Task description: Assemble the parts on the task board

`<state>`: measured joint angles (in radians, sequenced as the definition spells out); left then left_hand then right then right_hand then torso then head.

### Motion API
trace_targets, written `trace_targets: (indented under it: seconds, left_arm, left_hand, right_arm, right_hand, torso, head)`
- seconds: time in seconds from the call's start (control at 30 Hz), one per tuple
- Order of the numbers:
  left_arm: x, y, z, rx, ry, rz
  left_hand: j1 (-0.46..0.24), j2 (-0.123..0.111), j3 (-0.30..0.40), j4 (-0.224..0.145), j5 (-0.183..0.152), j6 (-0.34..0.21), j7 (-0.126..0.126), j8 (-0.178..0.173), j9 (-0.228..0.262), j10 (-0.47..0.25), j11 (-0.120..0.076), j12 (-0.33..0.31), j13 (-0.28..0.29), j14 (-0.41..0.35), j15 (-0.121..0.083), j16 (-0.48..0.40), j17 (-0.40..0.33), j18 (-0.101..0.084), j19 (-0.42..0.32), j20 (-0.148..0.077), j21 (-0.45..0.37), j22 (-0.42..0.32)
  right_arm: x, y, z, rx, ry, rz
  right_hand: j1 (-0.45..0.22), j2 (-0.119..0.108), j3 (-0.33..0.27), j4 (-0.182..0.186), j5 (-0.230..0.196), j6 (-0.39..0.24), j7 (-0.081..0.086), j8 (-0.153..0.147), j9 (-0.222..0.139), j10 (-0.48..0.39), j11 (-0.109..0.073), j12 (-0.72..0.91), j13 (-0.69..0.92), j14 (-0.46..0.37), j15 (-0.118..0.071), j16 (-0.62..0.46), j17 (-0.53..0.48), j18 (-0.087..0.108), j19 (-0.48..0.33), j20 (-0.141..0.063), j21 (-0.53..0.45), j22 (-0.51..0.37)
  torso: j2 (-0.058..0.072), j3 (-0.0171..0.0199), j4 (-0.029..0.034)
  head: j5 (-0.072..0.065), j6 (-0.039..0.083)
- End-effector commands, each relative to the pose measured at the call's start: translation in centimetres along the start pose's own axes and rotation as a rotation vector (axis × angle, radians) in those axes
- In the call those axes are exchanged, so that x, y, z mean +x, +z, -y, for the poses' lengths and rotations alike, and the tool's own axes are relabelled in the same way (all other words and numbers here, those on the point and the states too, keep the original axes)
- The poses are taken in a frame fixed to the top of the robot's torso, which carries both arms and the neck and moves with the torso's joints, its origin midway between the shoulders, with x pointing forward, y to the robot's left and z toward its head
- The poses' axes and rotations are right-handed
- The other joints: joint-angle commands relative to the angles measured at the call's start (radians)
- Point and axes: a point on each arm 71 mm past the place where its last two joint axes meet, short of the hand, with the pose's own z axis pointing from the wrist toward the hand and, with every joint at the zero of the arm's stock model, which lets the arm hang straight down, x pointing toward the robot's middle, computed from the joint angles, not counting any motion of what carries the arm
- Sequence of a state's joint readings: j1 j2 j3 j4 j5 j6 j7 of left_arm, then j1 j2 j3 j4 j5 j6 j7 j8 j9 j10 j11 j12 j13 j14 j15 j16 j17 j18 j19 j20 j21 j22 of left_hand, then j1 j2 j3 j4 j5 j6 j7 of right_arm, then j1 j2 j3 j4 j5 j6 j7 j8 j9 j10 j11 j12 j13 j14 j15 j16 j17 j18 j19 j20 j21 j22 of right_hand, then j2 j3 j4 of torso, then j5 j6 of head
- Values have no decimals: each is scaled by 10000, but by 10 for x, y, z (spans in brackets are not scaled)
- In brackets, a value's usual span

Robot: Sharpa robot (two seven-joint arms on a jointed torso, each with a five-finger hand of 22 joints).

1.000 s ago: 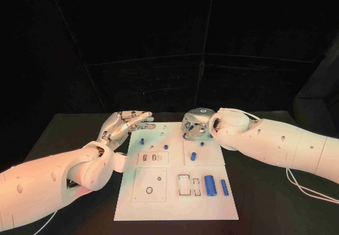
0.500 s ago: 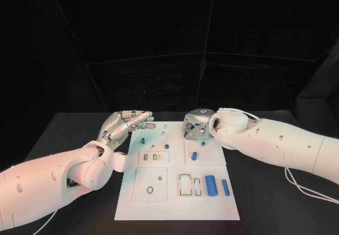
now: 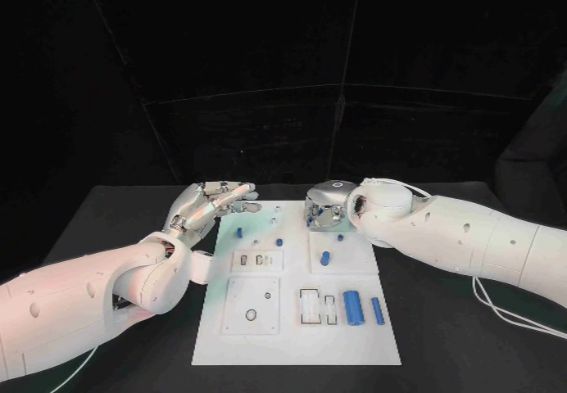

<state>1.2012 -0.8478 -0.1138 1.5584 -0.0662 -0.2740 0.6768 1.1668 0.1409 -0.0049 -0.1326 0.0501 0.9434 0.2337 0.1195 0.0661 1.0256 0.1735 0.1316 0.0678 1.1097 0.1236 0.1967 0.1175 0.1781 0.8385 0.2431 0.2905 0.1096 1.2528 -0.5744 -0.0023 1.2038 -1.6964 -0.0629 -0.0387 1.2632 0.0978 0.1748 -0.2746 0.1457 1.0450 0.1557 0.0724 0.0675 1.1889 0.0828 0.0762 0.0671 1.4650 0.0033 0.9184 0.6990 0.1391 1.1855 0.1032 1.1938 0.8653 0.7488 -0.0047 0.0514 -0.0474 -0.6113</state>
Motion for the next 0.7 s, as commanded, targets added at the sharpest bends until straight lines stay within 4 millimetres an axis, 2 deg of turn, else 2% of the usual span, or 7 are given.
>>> trace_targets:
  seconds: [0.03, 0.17, 0.3, 0.5, 0.7]
  left_arm:
    - [1, 1, 2, 202, -51, -145]
    - [1, 1, 2, 194, -42, -138]
    - [0, 2, 2, 186, -38, -138]
    - [-1, 2, 2, 183, -29, -138]
    - [-2, 3, 2, 179, -38, -116]
  left_hand:
    - [-49, 33, 2, -46, 27, -4, 31, -62, -11, 9, 46, -56, -17, 34, 50, -36, -2, 67, 49, 20, -45, -16]
    - [-59, 49, 7, -43, 27, -6, 34, -69, -10, 5, 50, -69, -17, 33, 54, -53, -2, 67, 49, 23, -55, -27]
    - [-85, 102, 21, -22, 22, -2, 37, -77, -7, 5, 53, -89, -15, 38, 58, -80, 0, 68, 54, 28, -71, -45]
    - [-99, 144, 34, -7, 23, -2, 38, -84, -6, 6, 55, -102, -14, 43, 60, -98, 1, 68, 58, 30, -82, -58]
    - [-125, 172, 35, 13, 17, -2, 39, -90, -5, 8, 57, -114, -13, 48, 61, -114, 3, 69, 63, 32, -91, -69]
  right_arm:
    - [0, 1, -1, -86, -12, -188]
    - [0, 1, 0, -55, -6, -174]
    - [-1, 1, 0, -33, 4, -13]
    - [-6, 0, -2, -96, 118, 603]
    - [-15, -4, -5, -92, 397, 1783]
  right_hand:
    - [-108, 28, 101, -8, -56, 77, -9, 33, 10, 81, 0, 32, -1, 240, -80, 185, 181, -108, 108, 1, 114, 164]
    - [36, 48, 392, -88, -208, 121, 6, 4, 2, 110, 13, -14, -9, 215, -77, 543, 476, -144, 182, -6, 342, 446]
    - [282, -71, 764, -125, -400, 71, 53, -45, -9, 68, 44, -62, -11, 187, -42, 938, 828, -199, 290, 15, 612, 809]
    - [363, -209, 1128, -106, -388, 107, 91, -34, -3, 108, 64, -55, -3, 189, -21, 1385, 1239, -267, 461, 44, 930, 1270]
    - [118, -424, 1267, -3, -235, 116, 102, -39, -4, 108, 78, -65, -4, 211, 0, 1779, 1601, -335, 654, 76, 1212, 1697]
  torso:
    - [14, 7, 11]
    - [13, 5, 8]
    - [9, -2, 5]
    - [11, 1, 13]
    - [18, -5, 22]
  head:
    - [-9, -27]
    - [-9, -31]
    - [-23, -41]
    - [-34, 2]
    - [-19, 45]
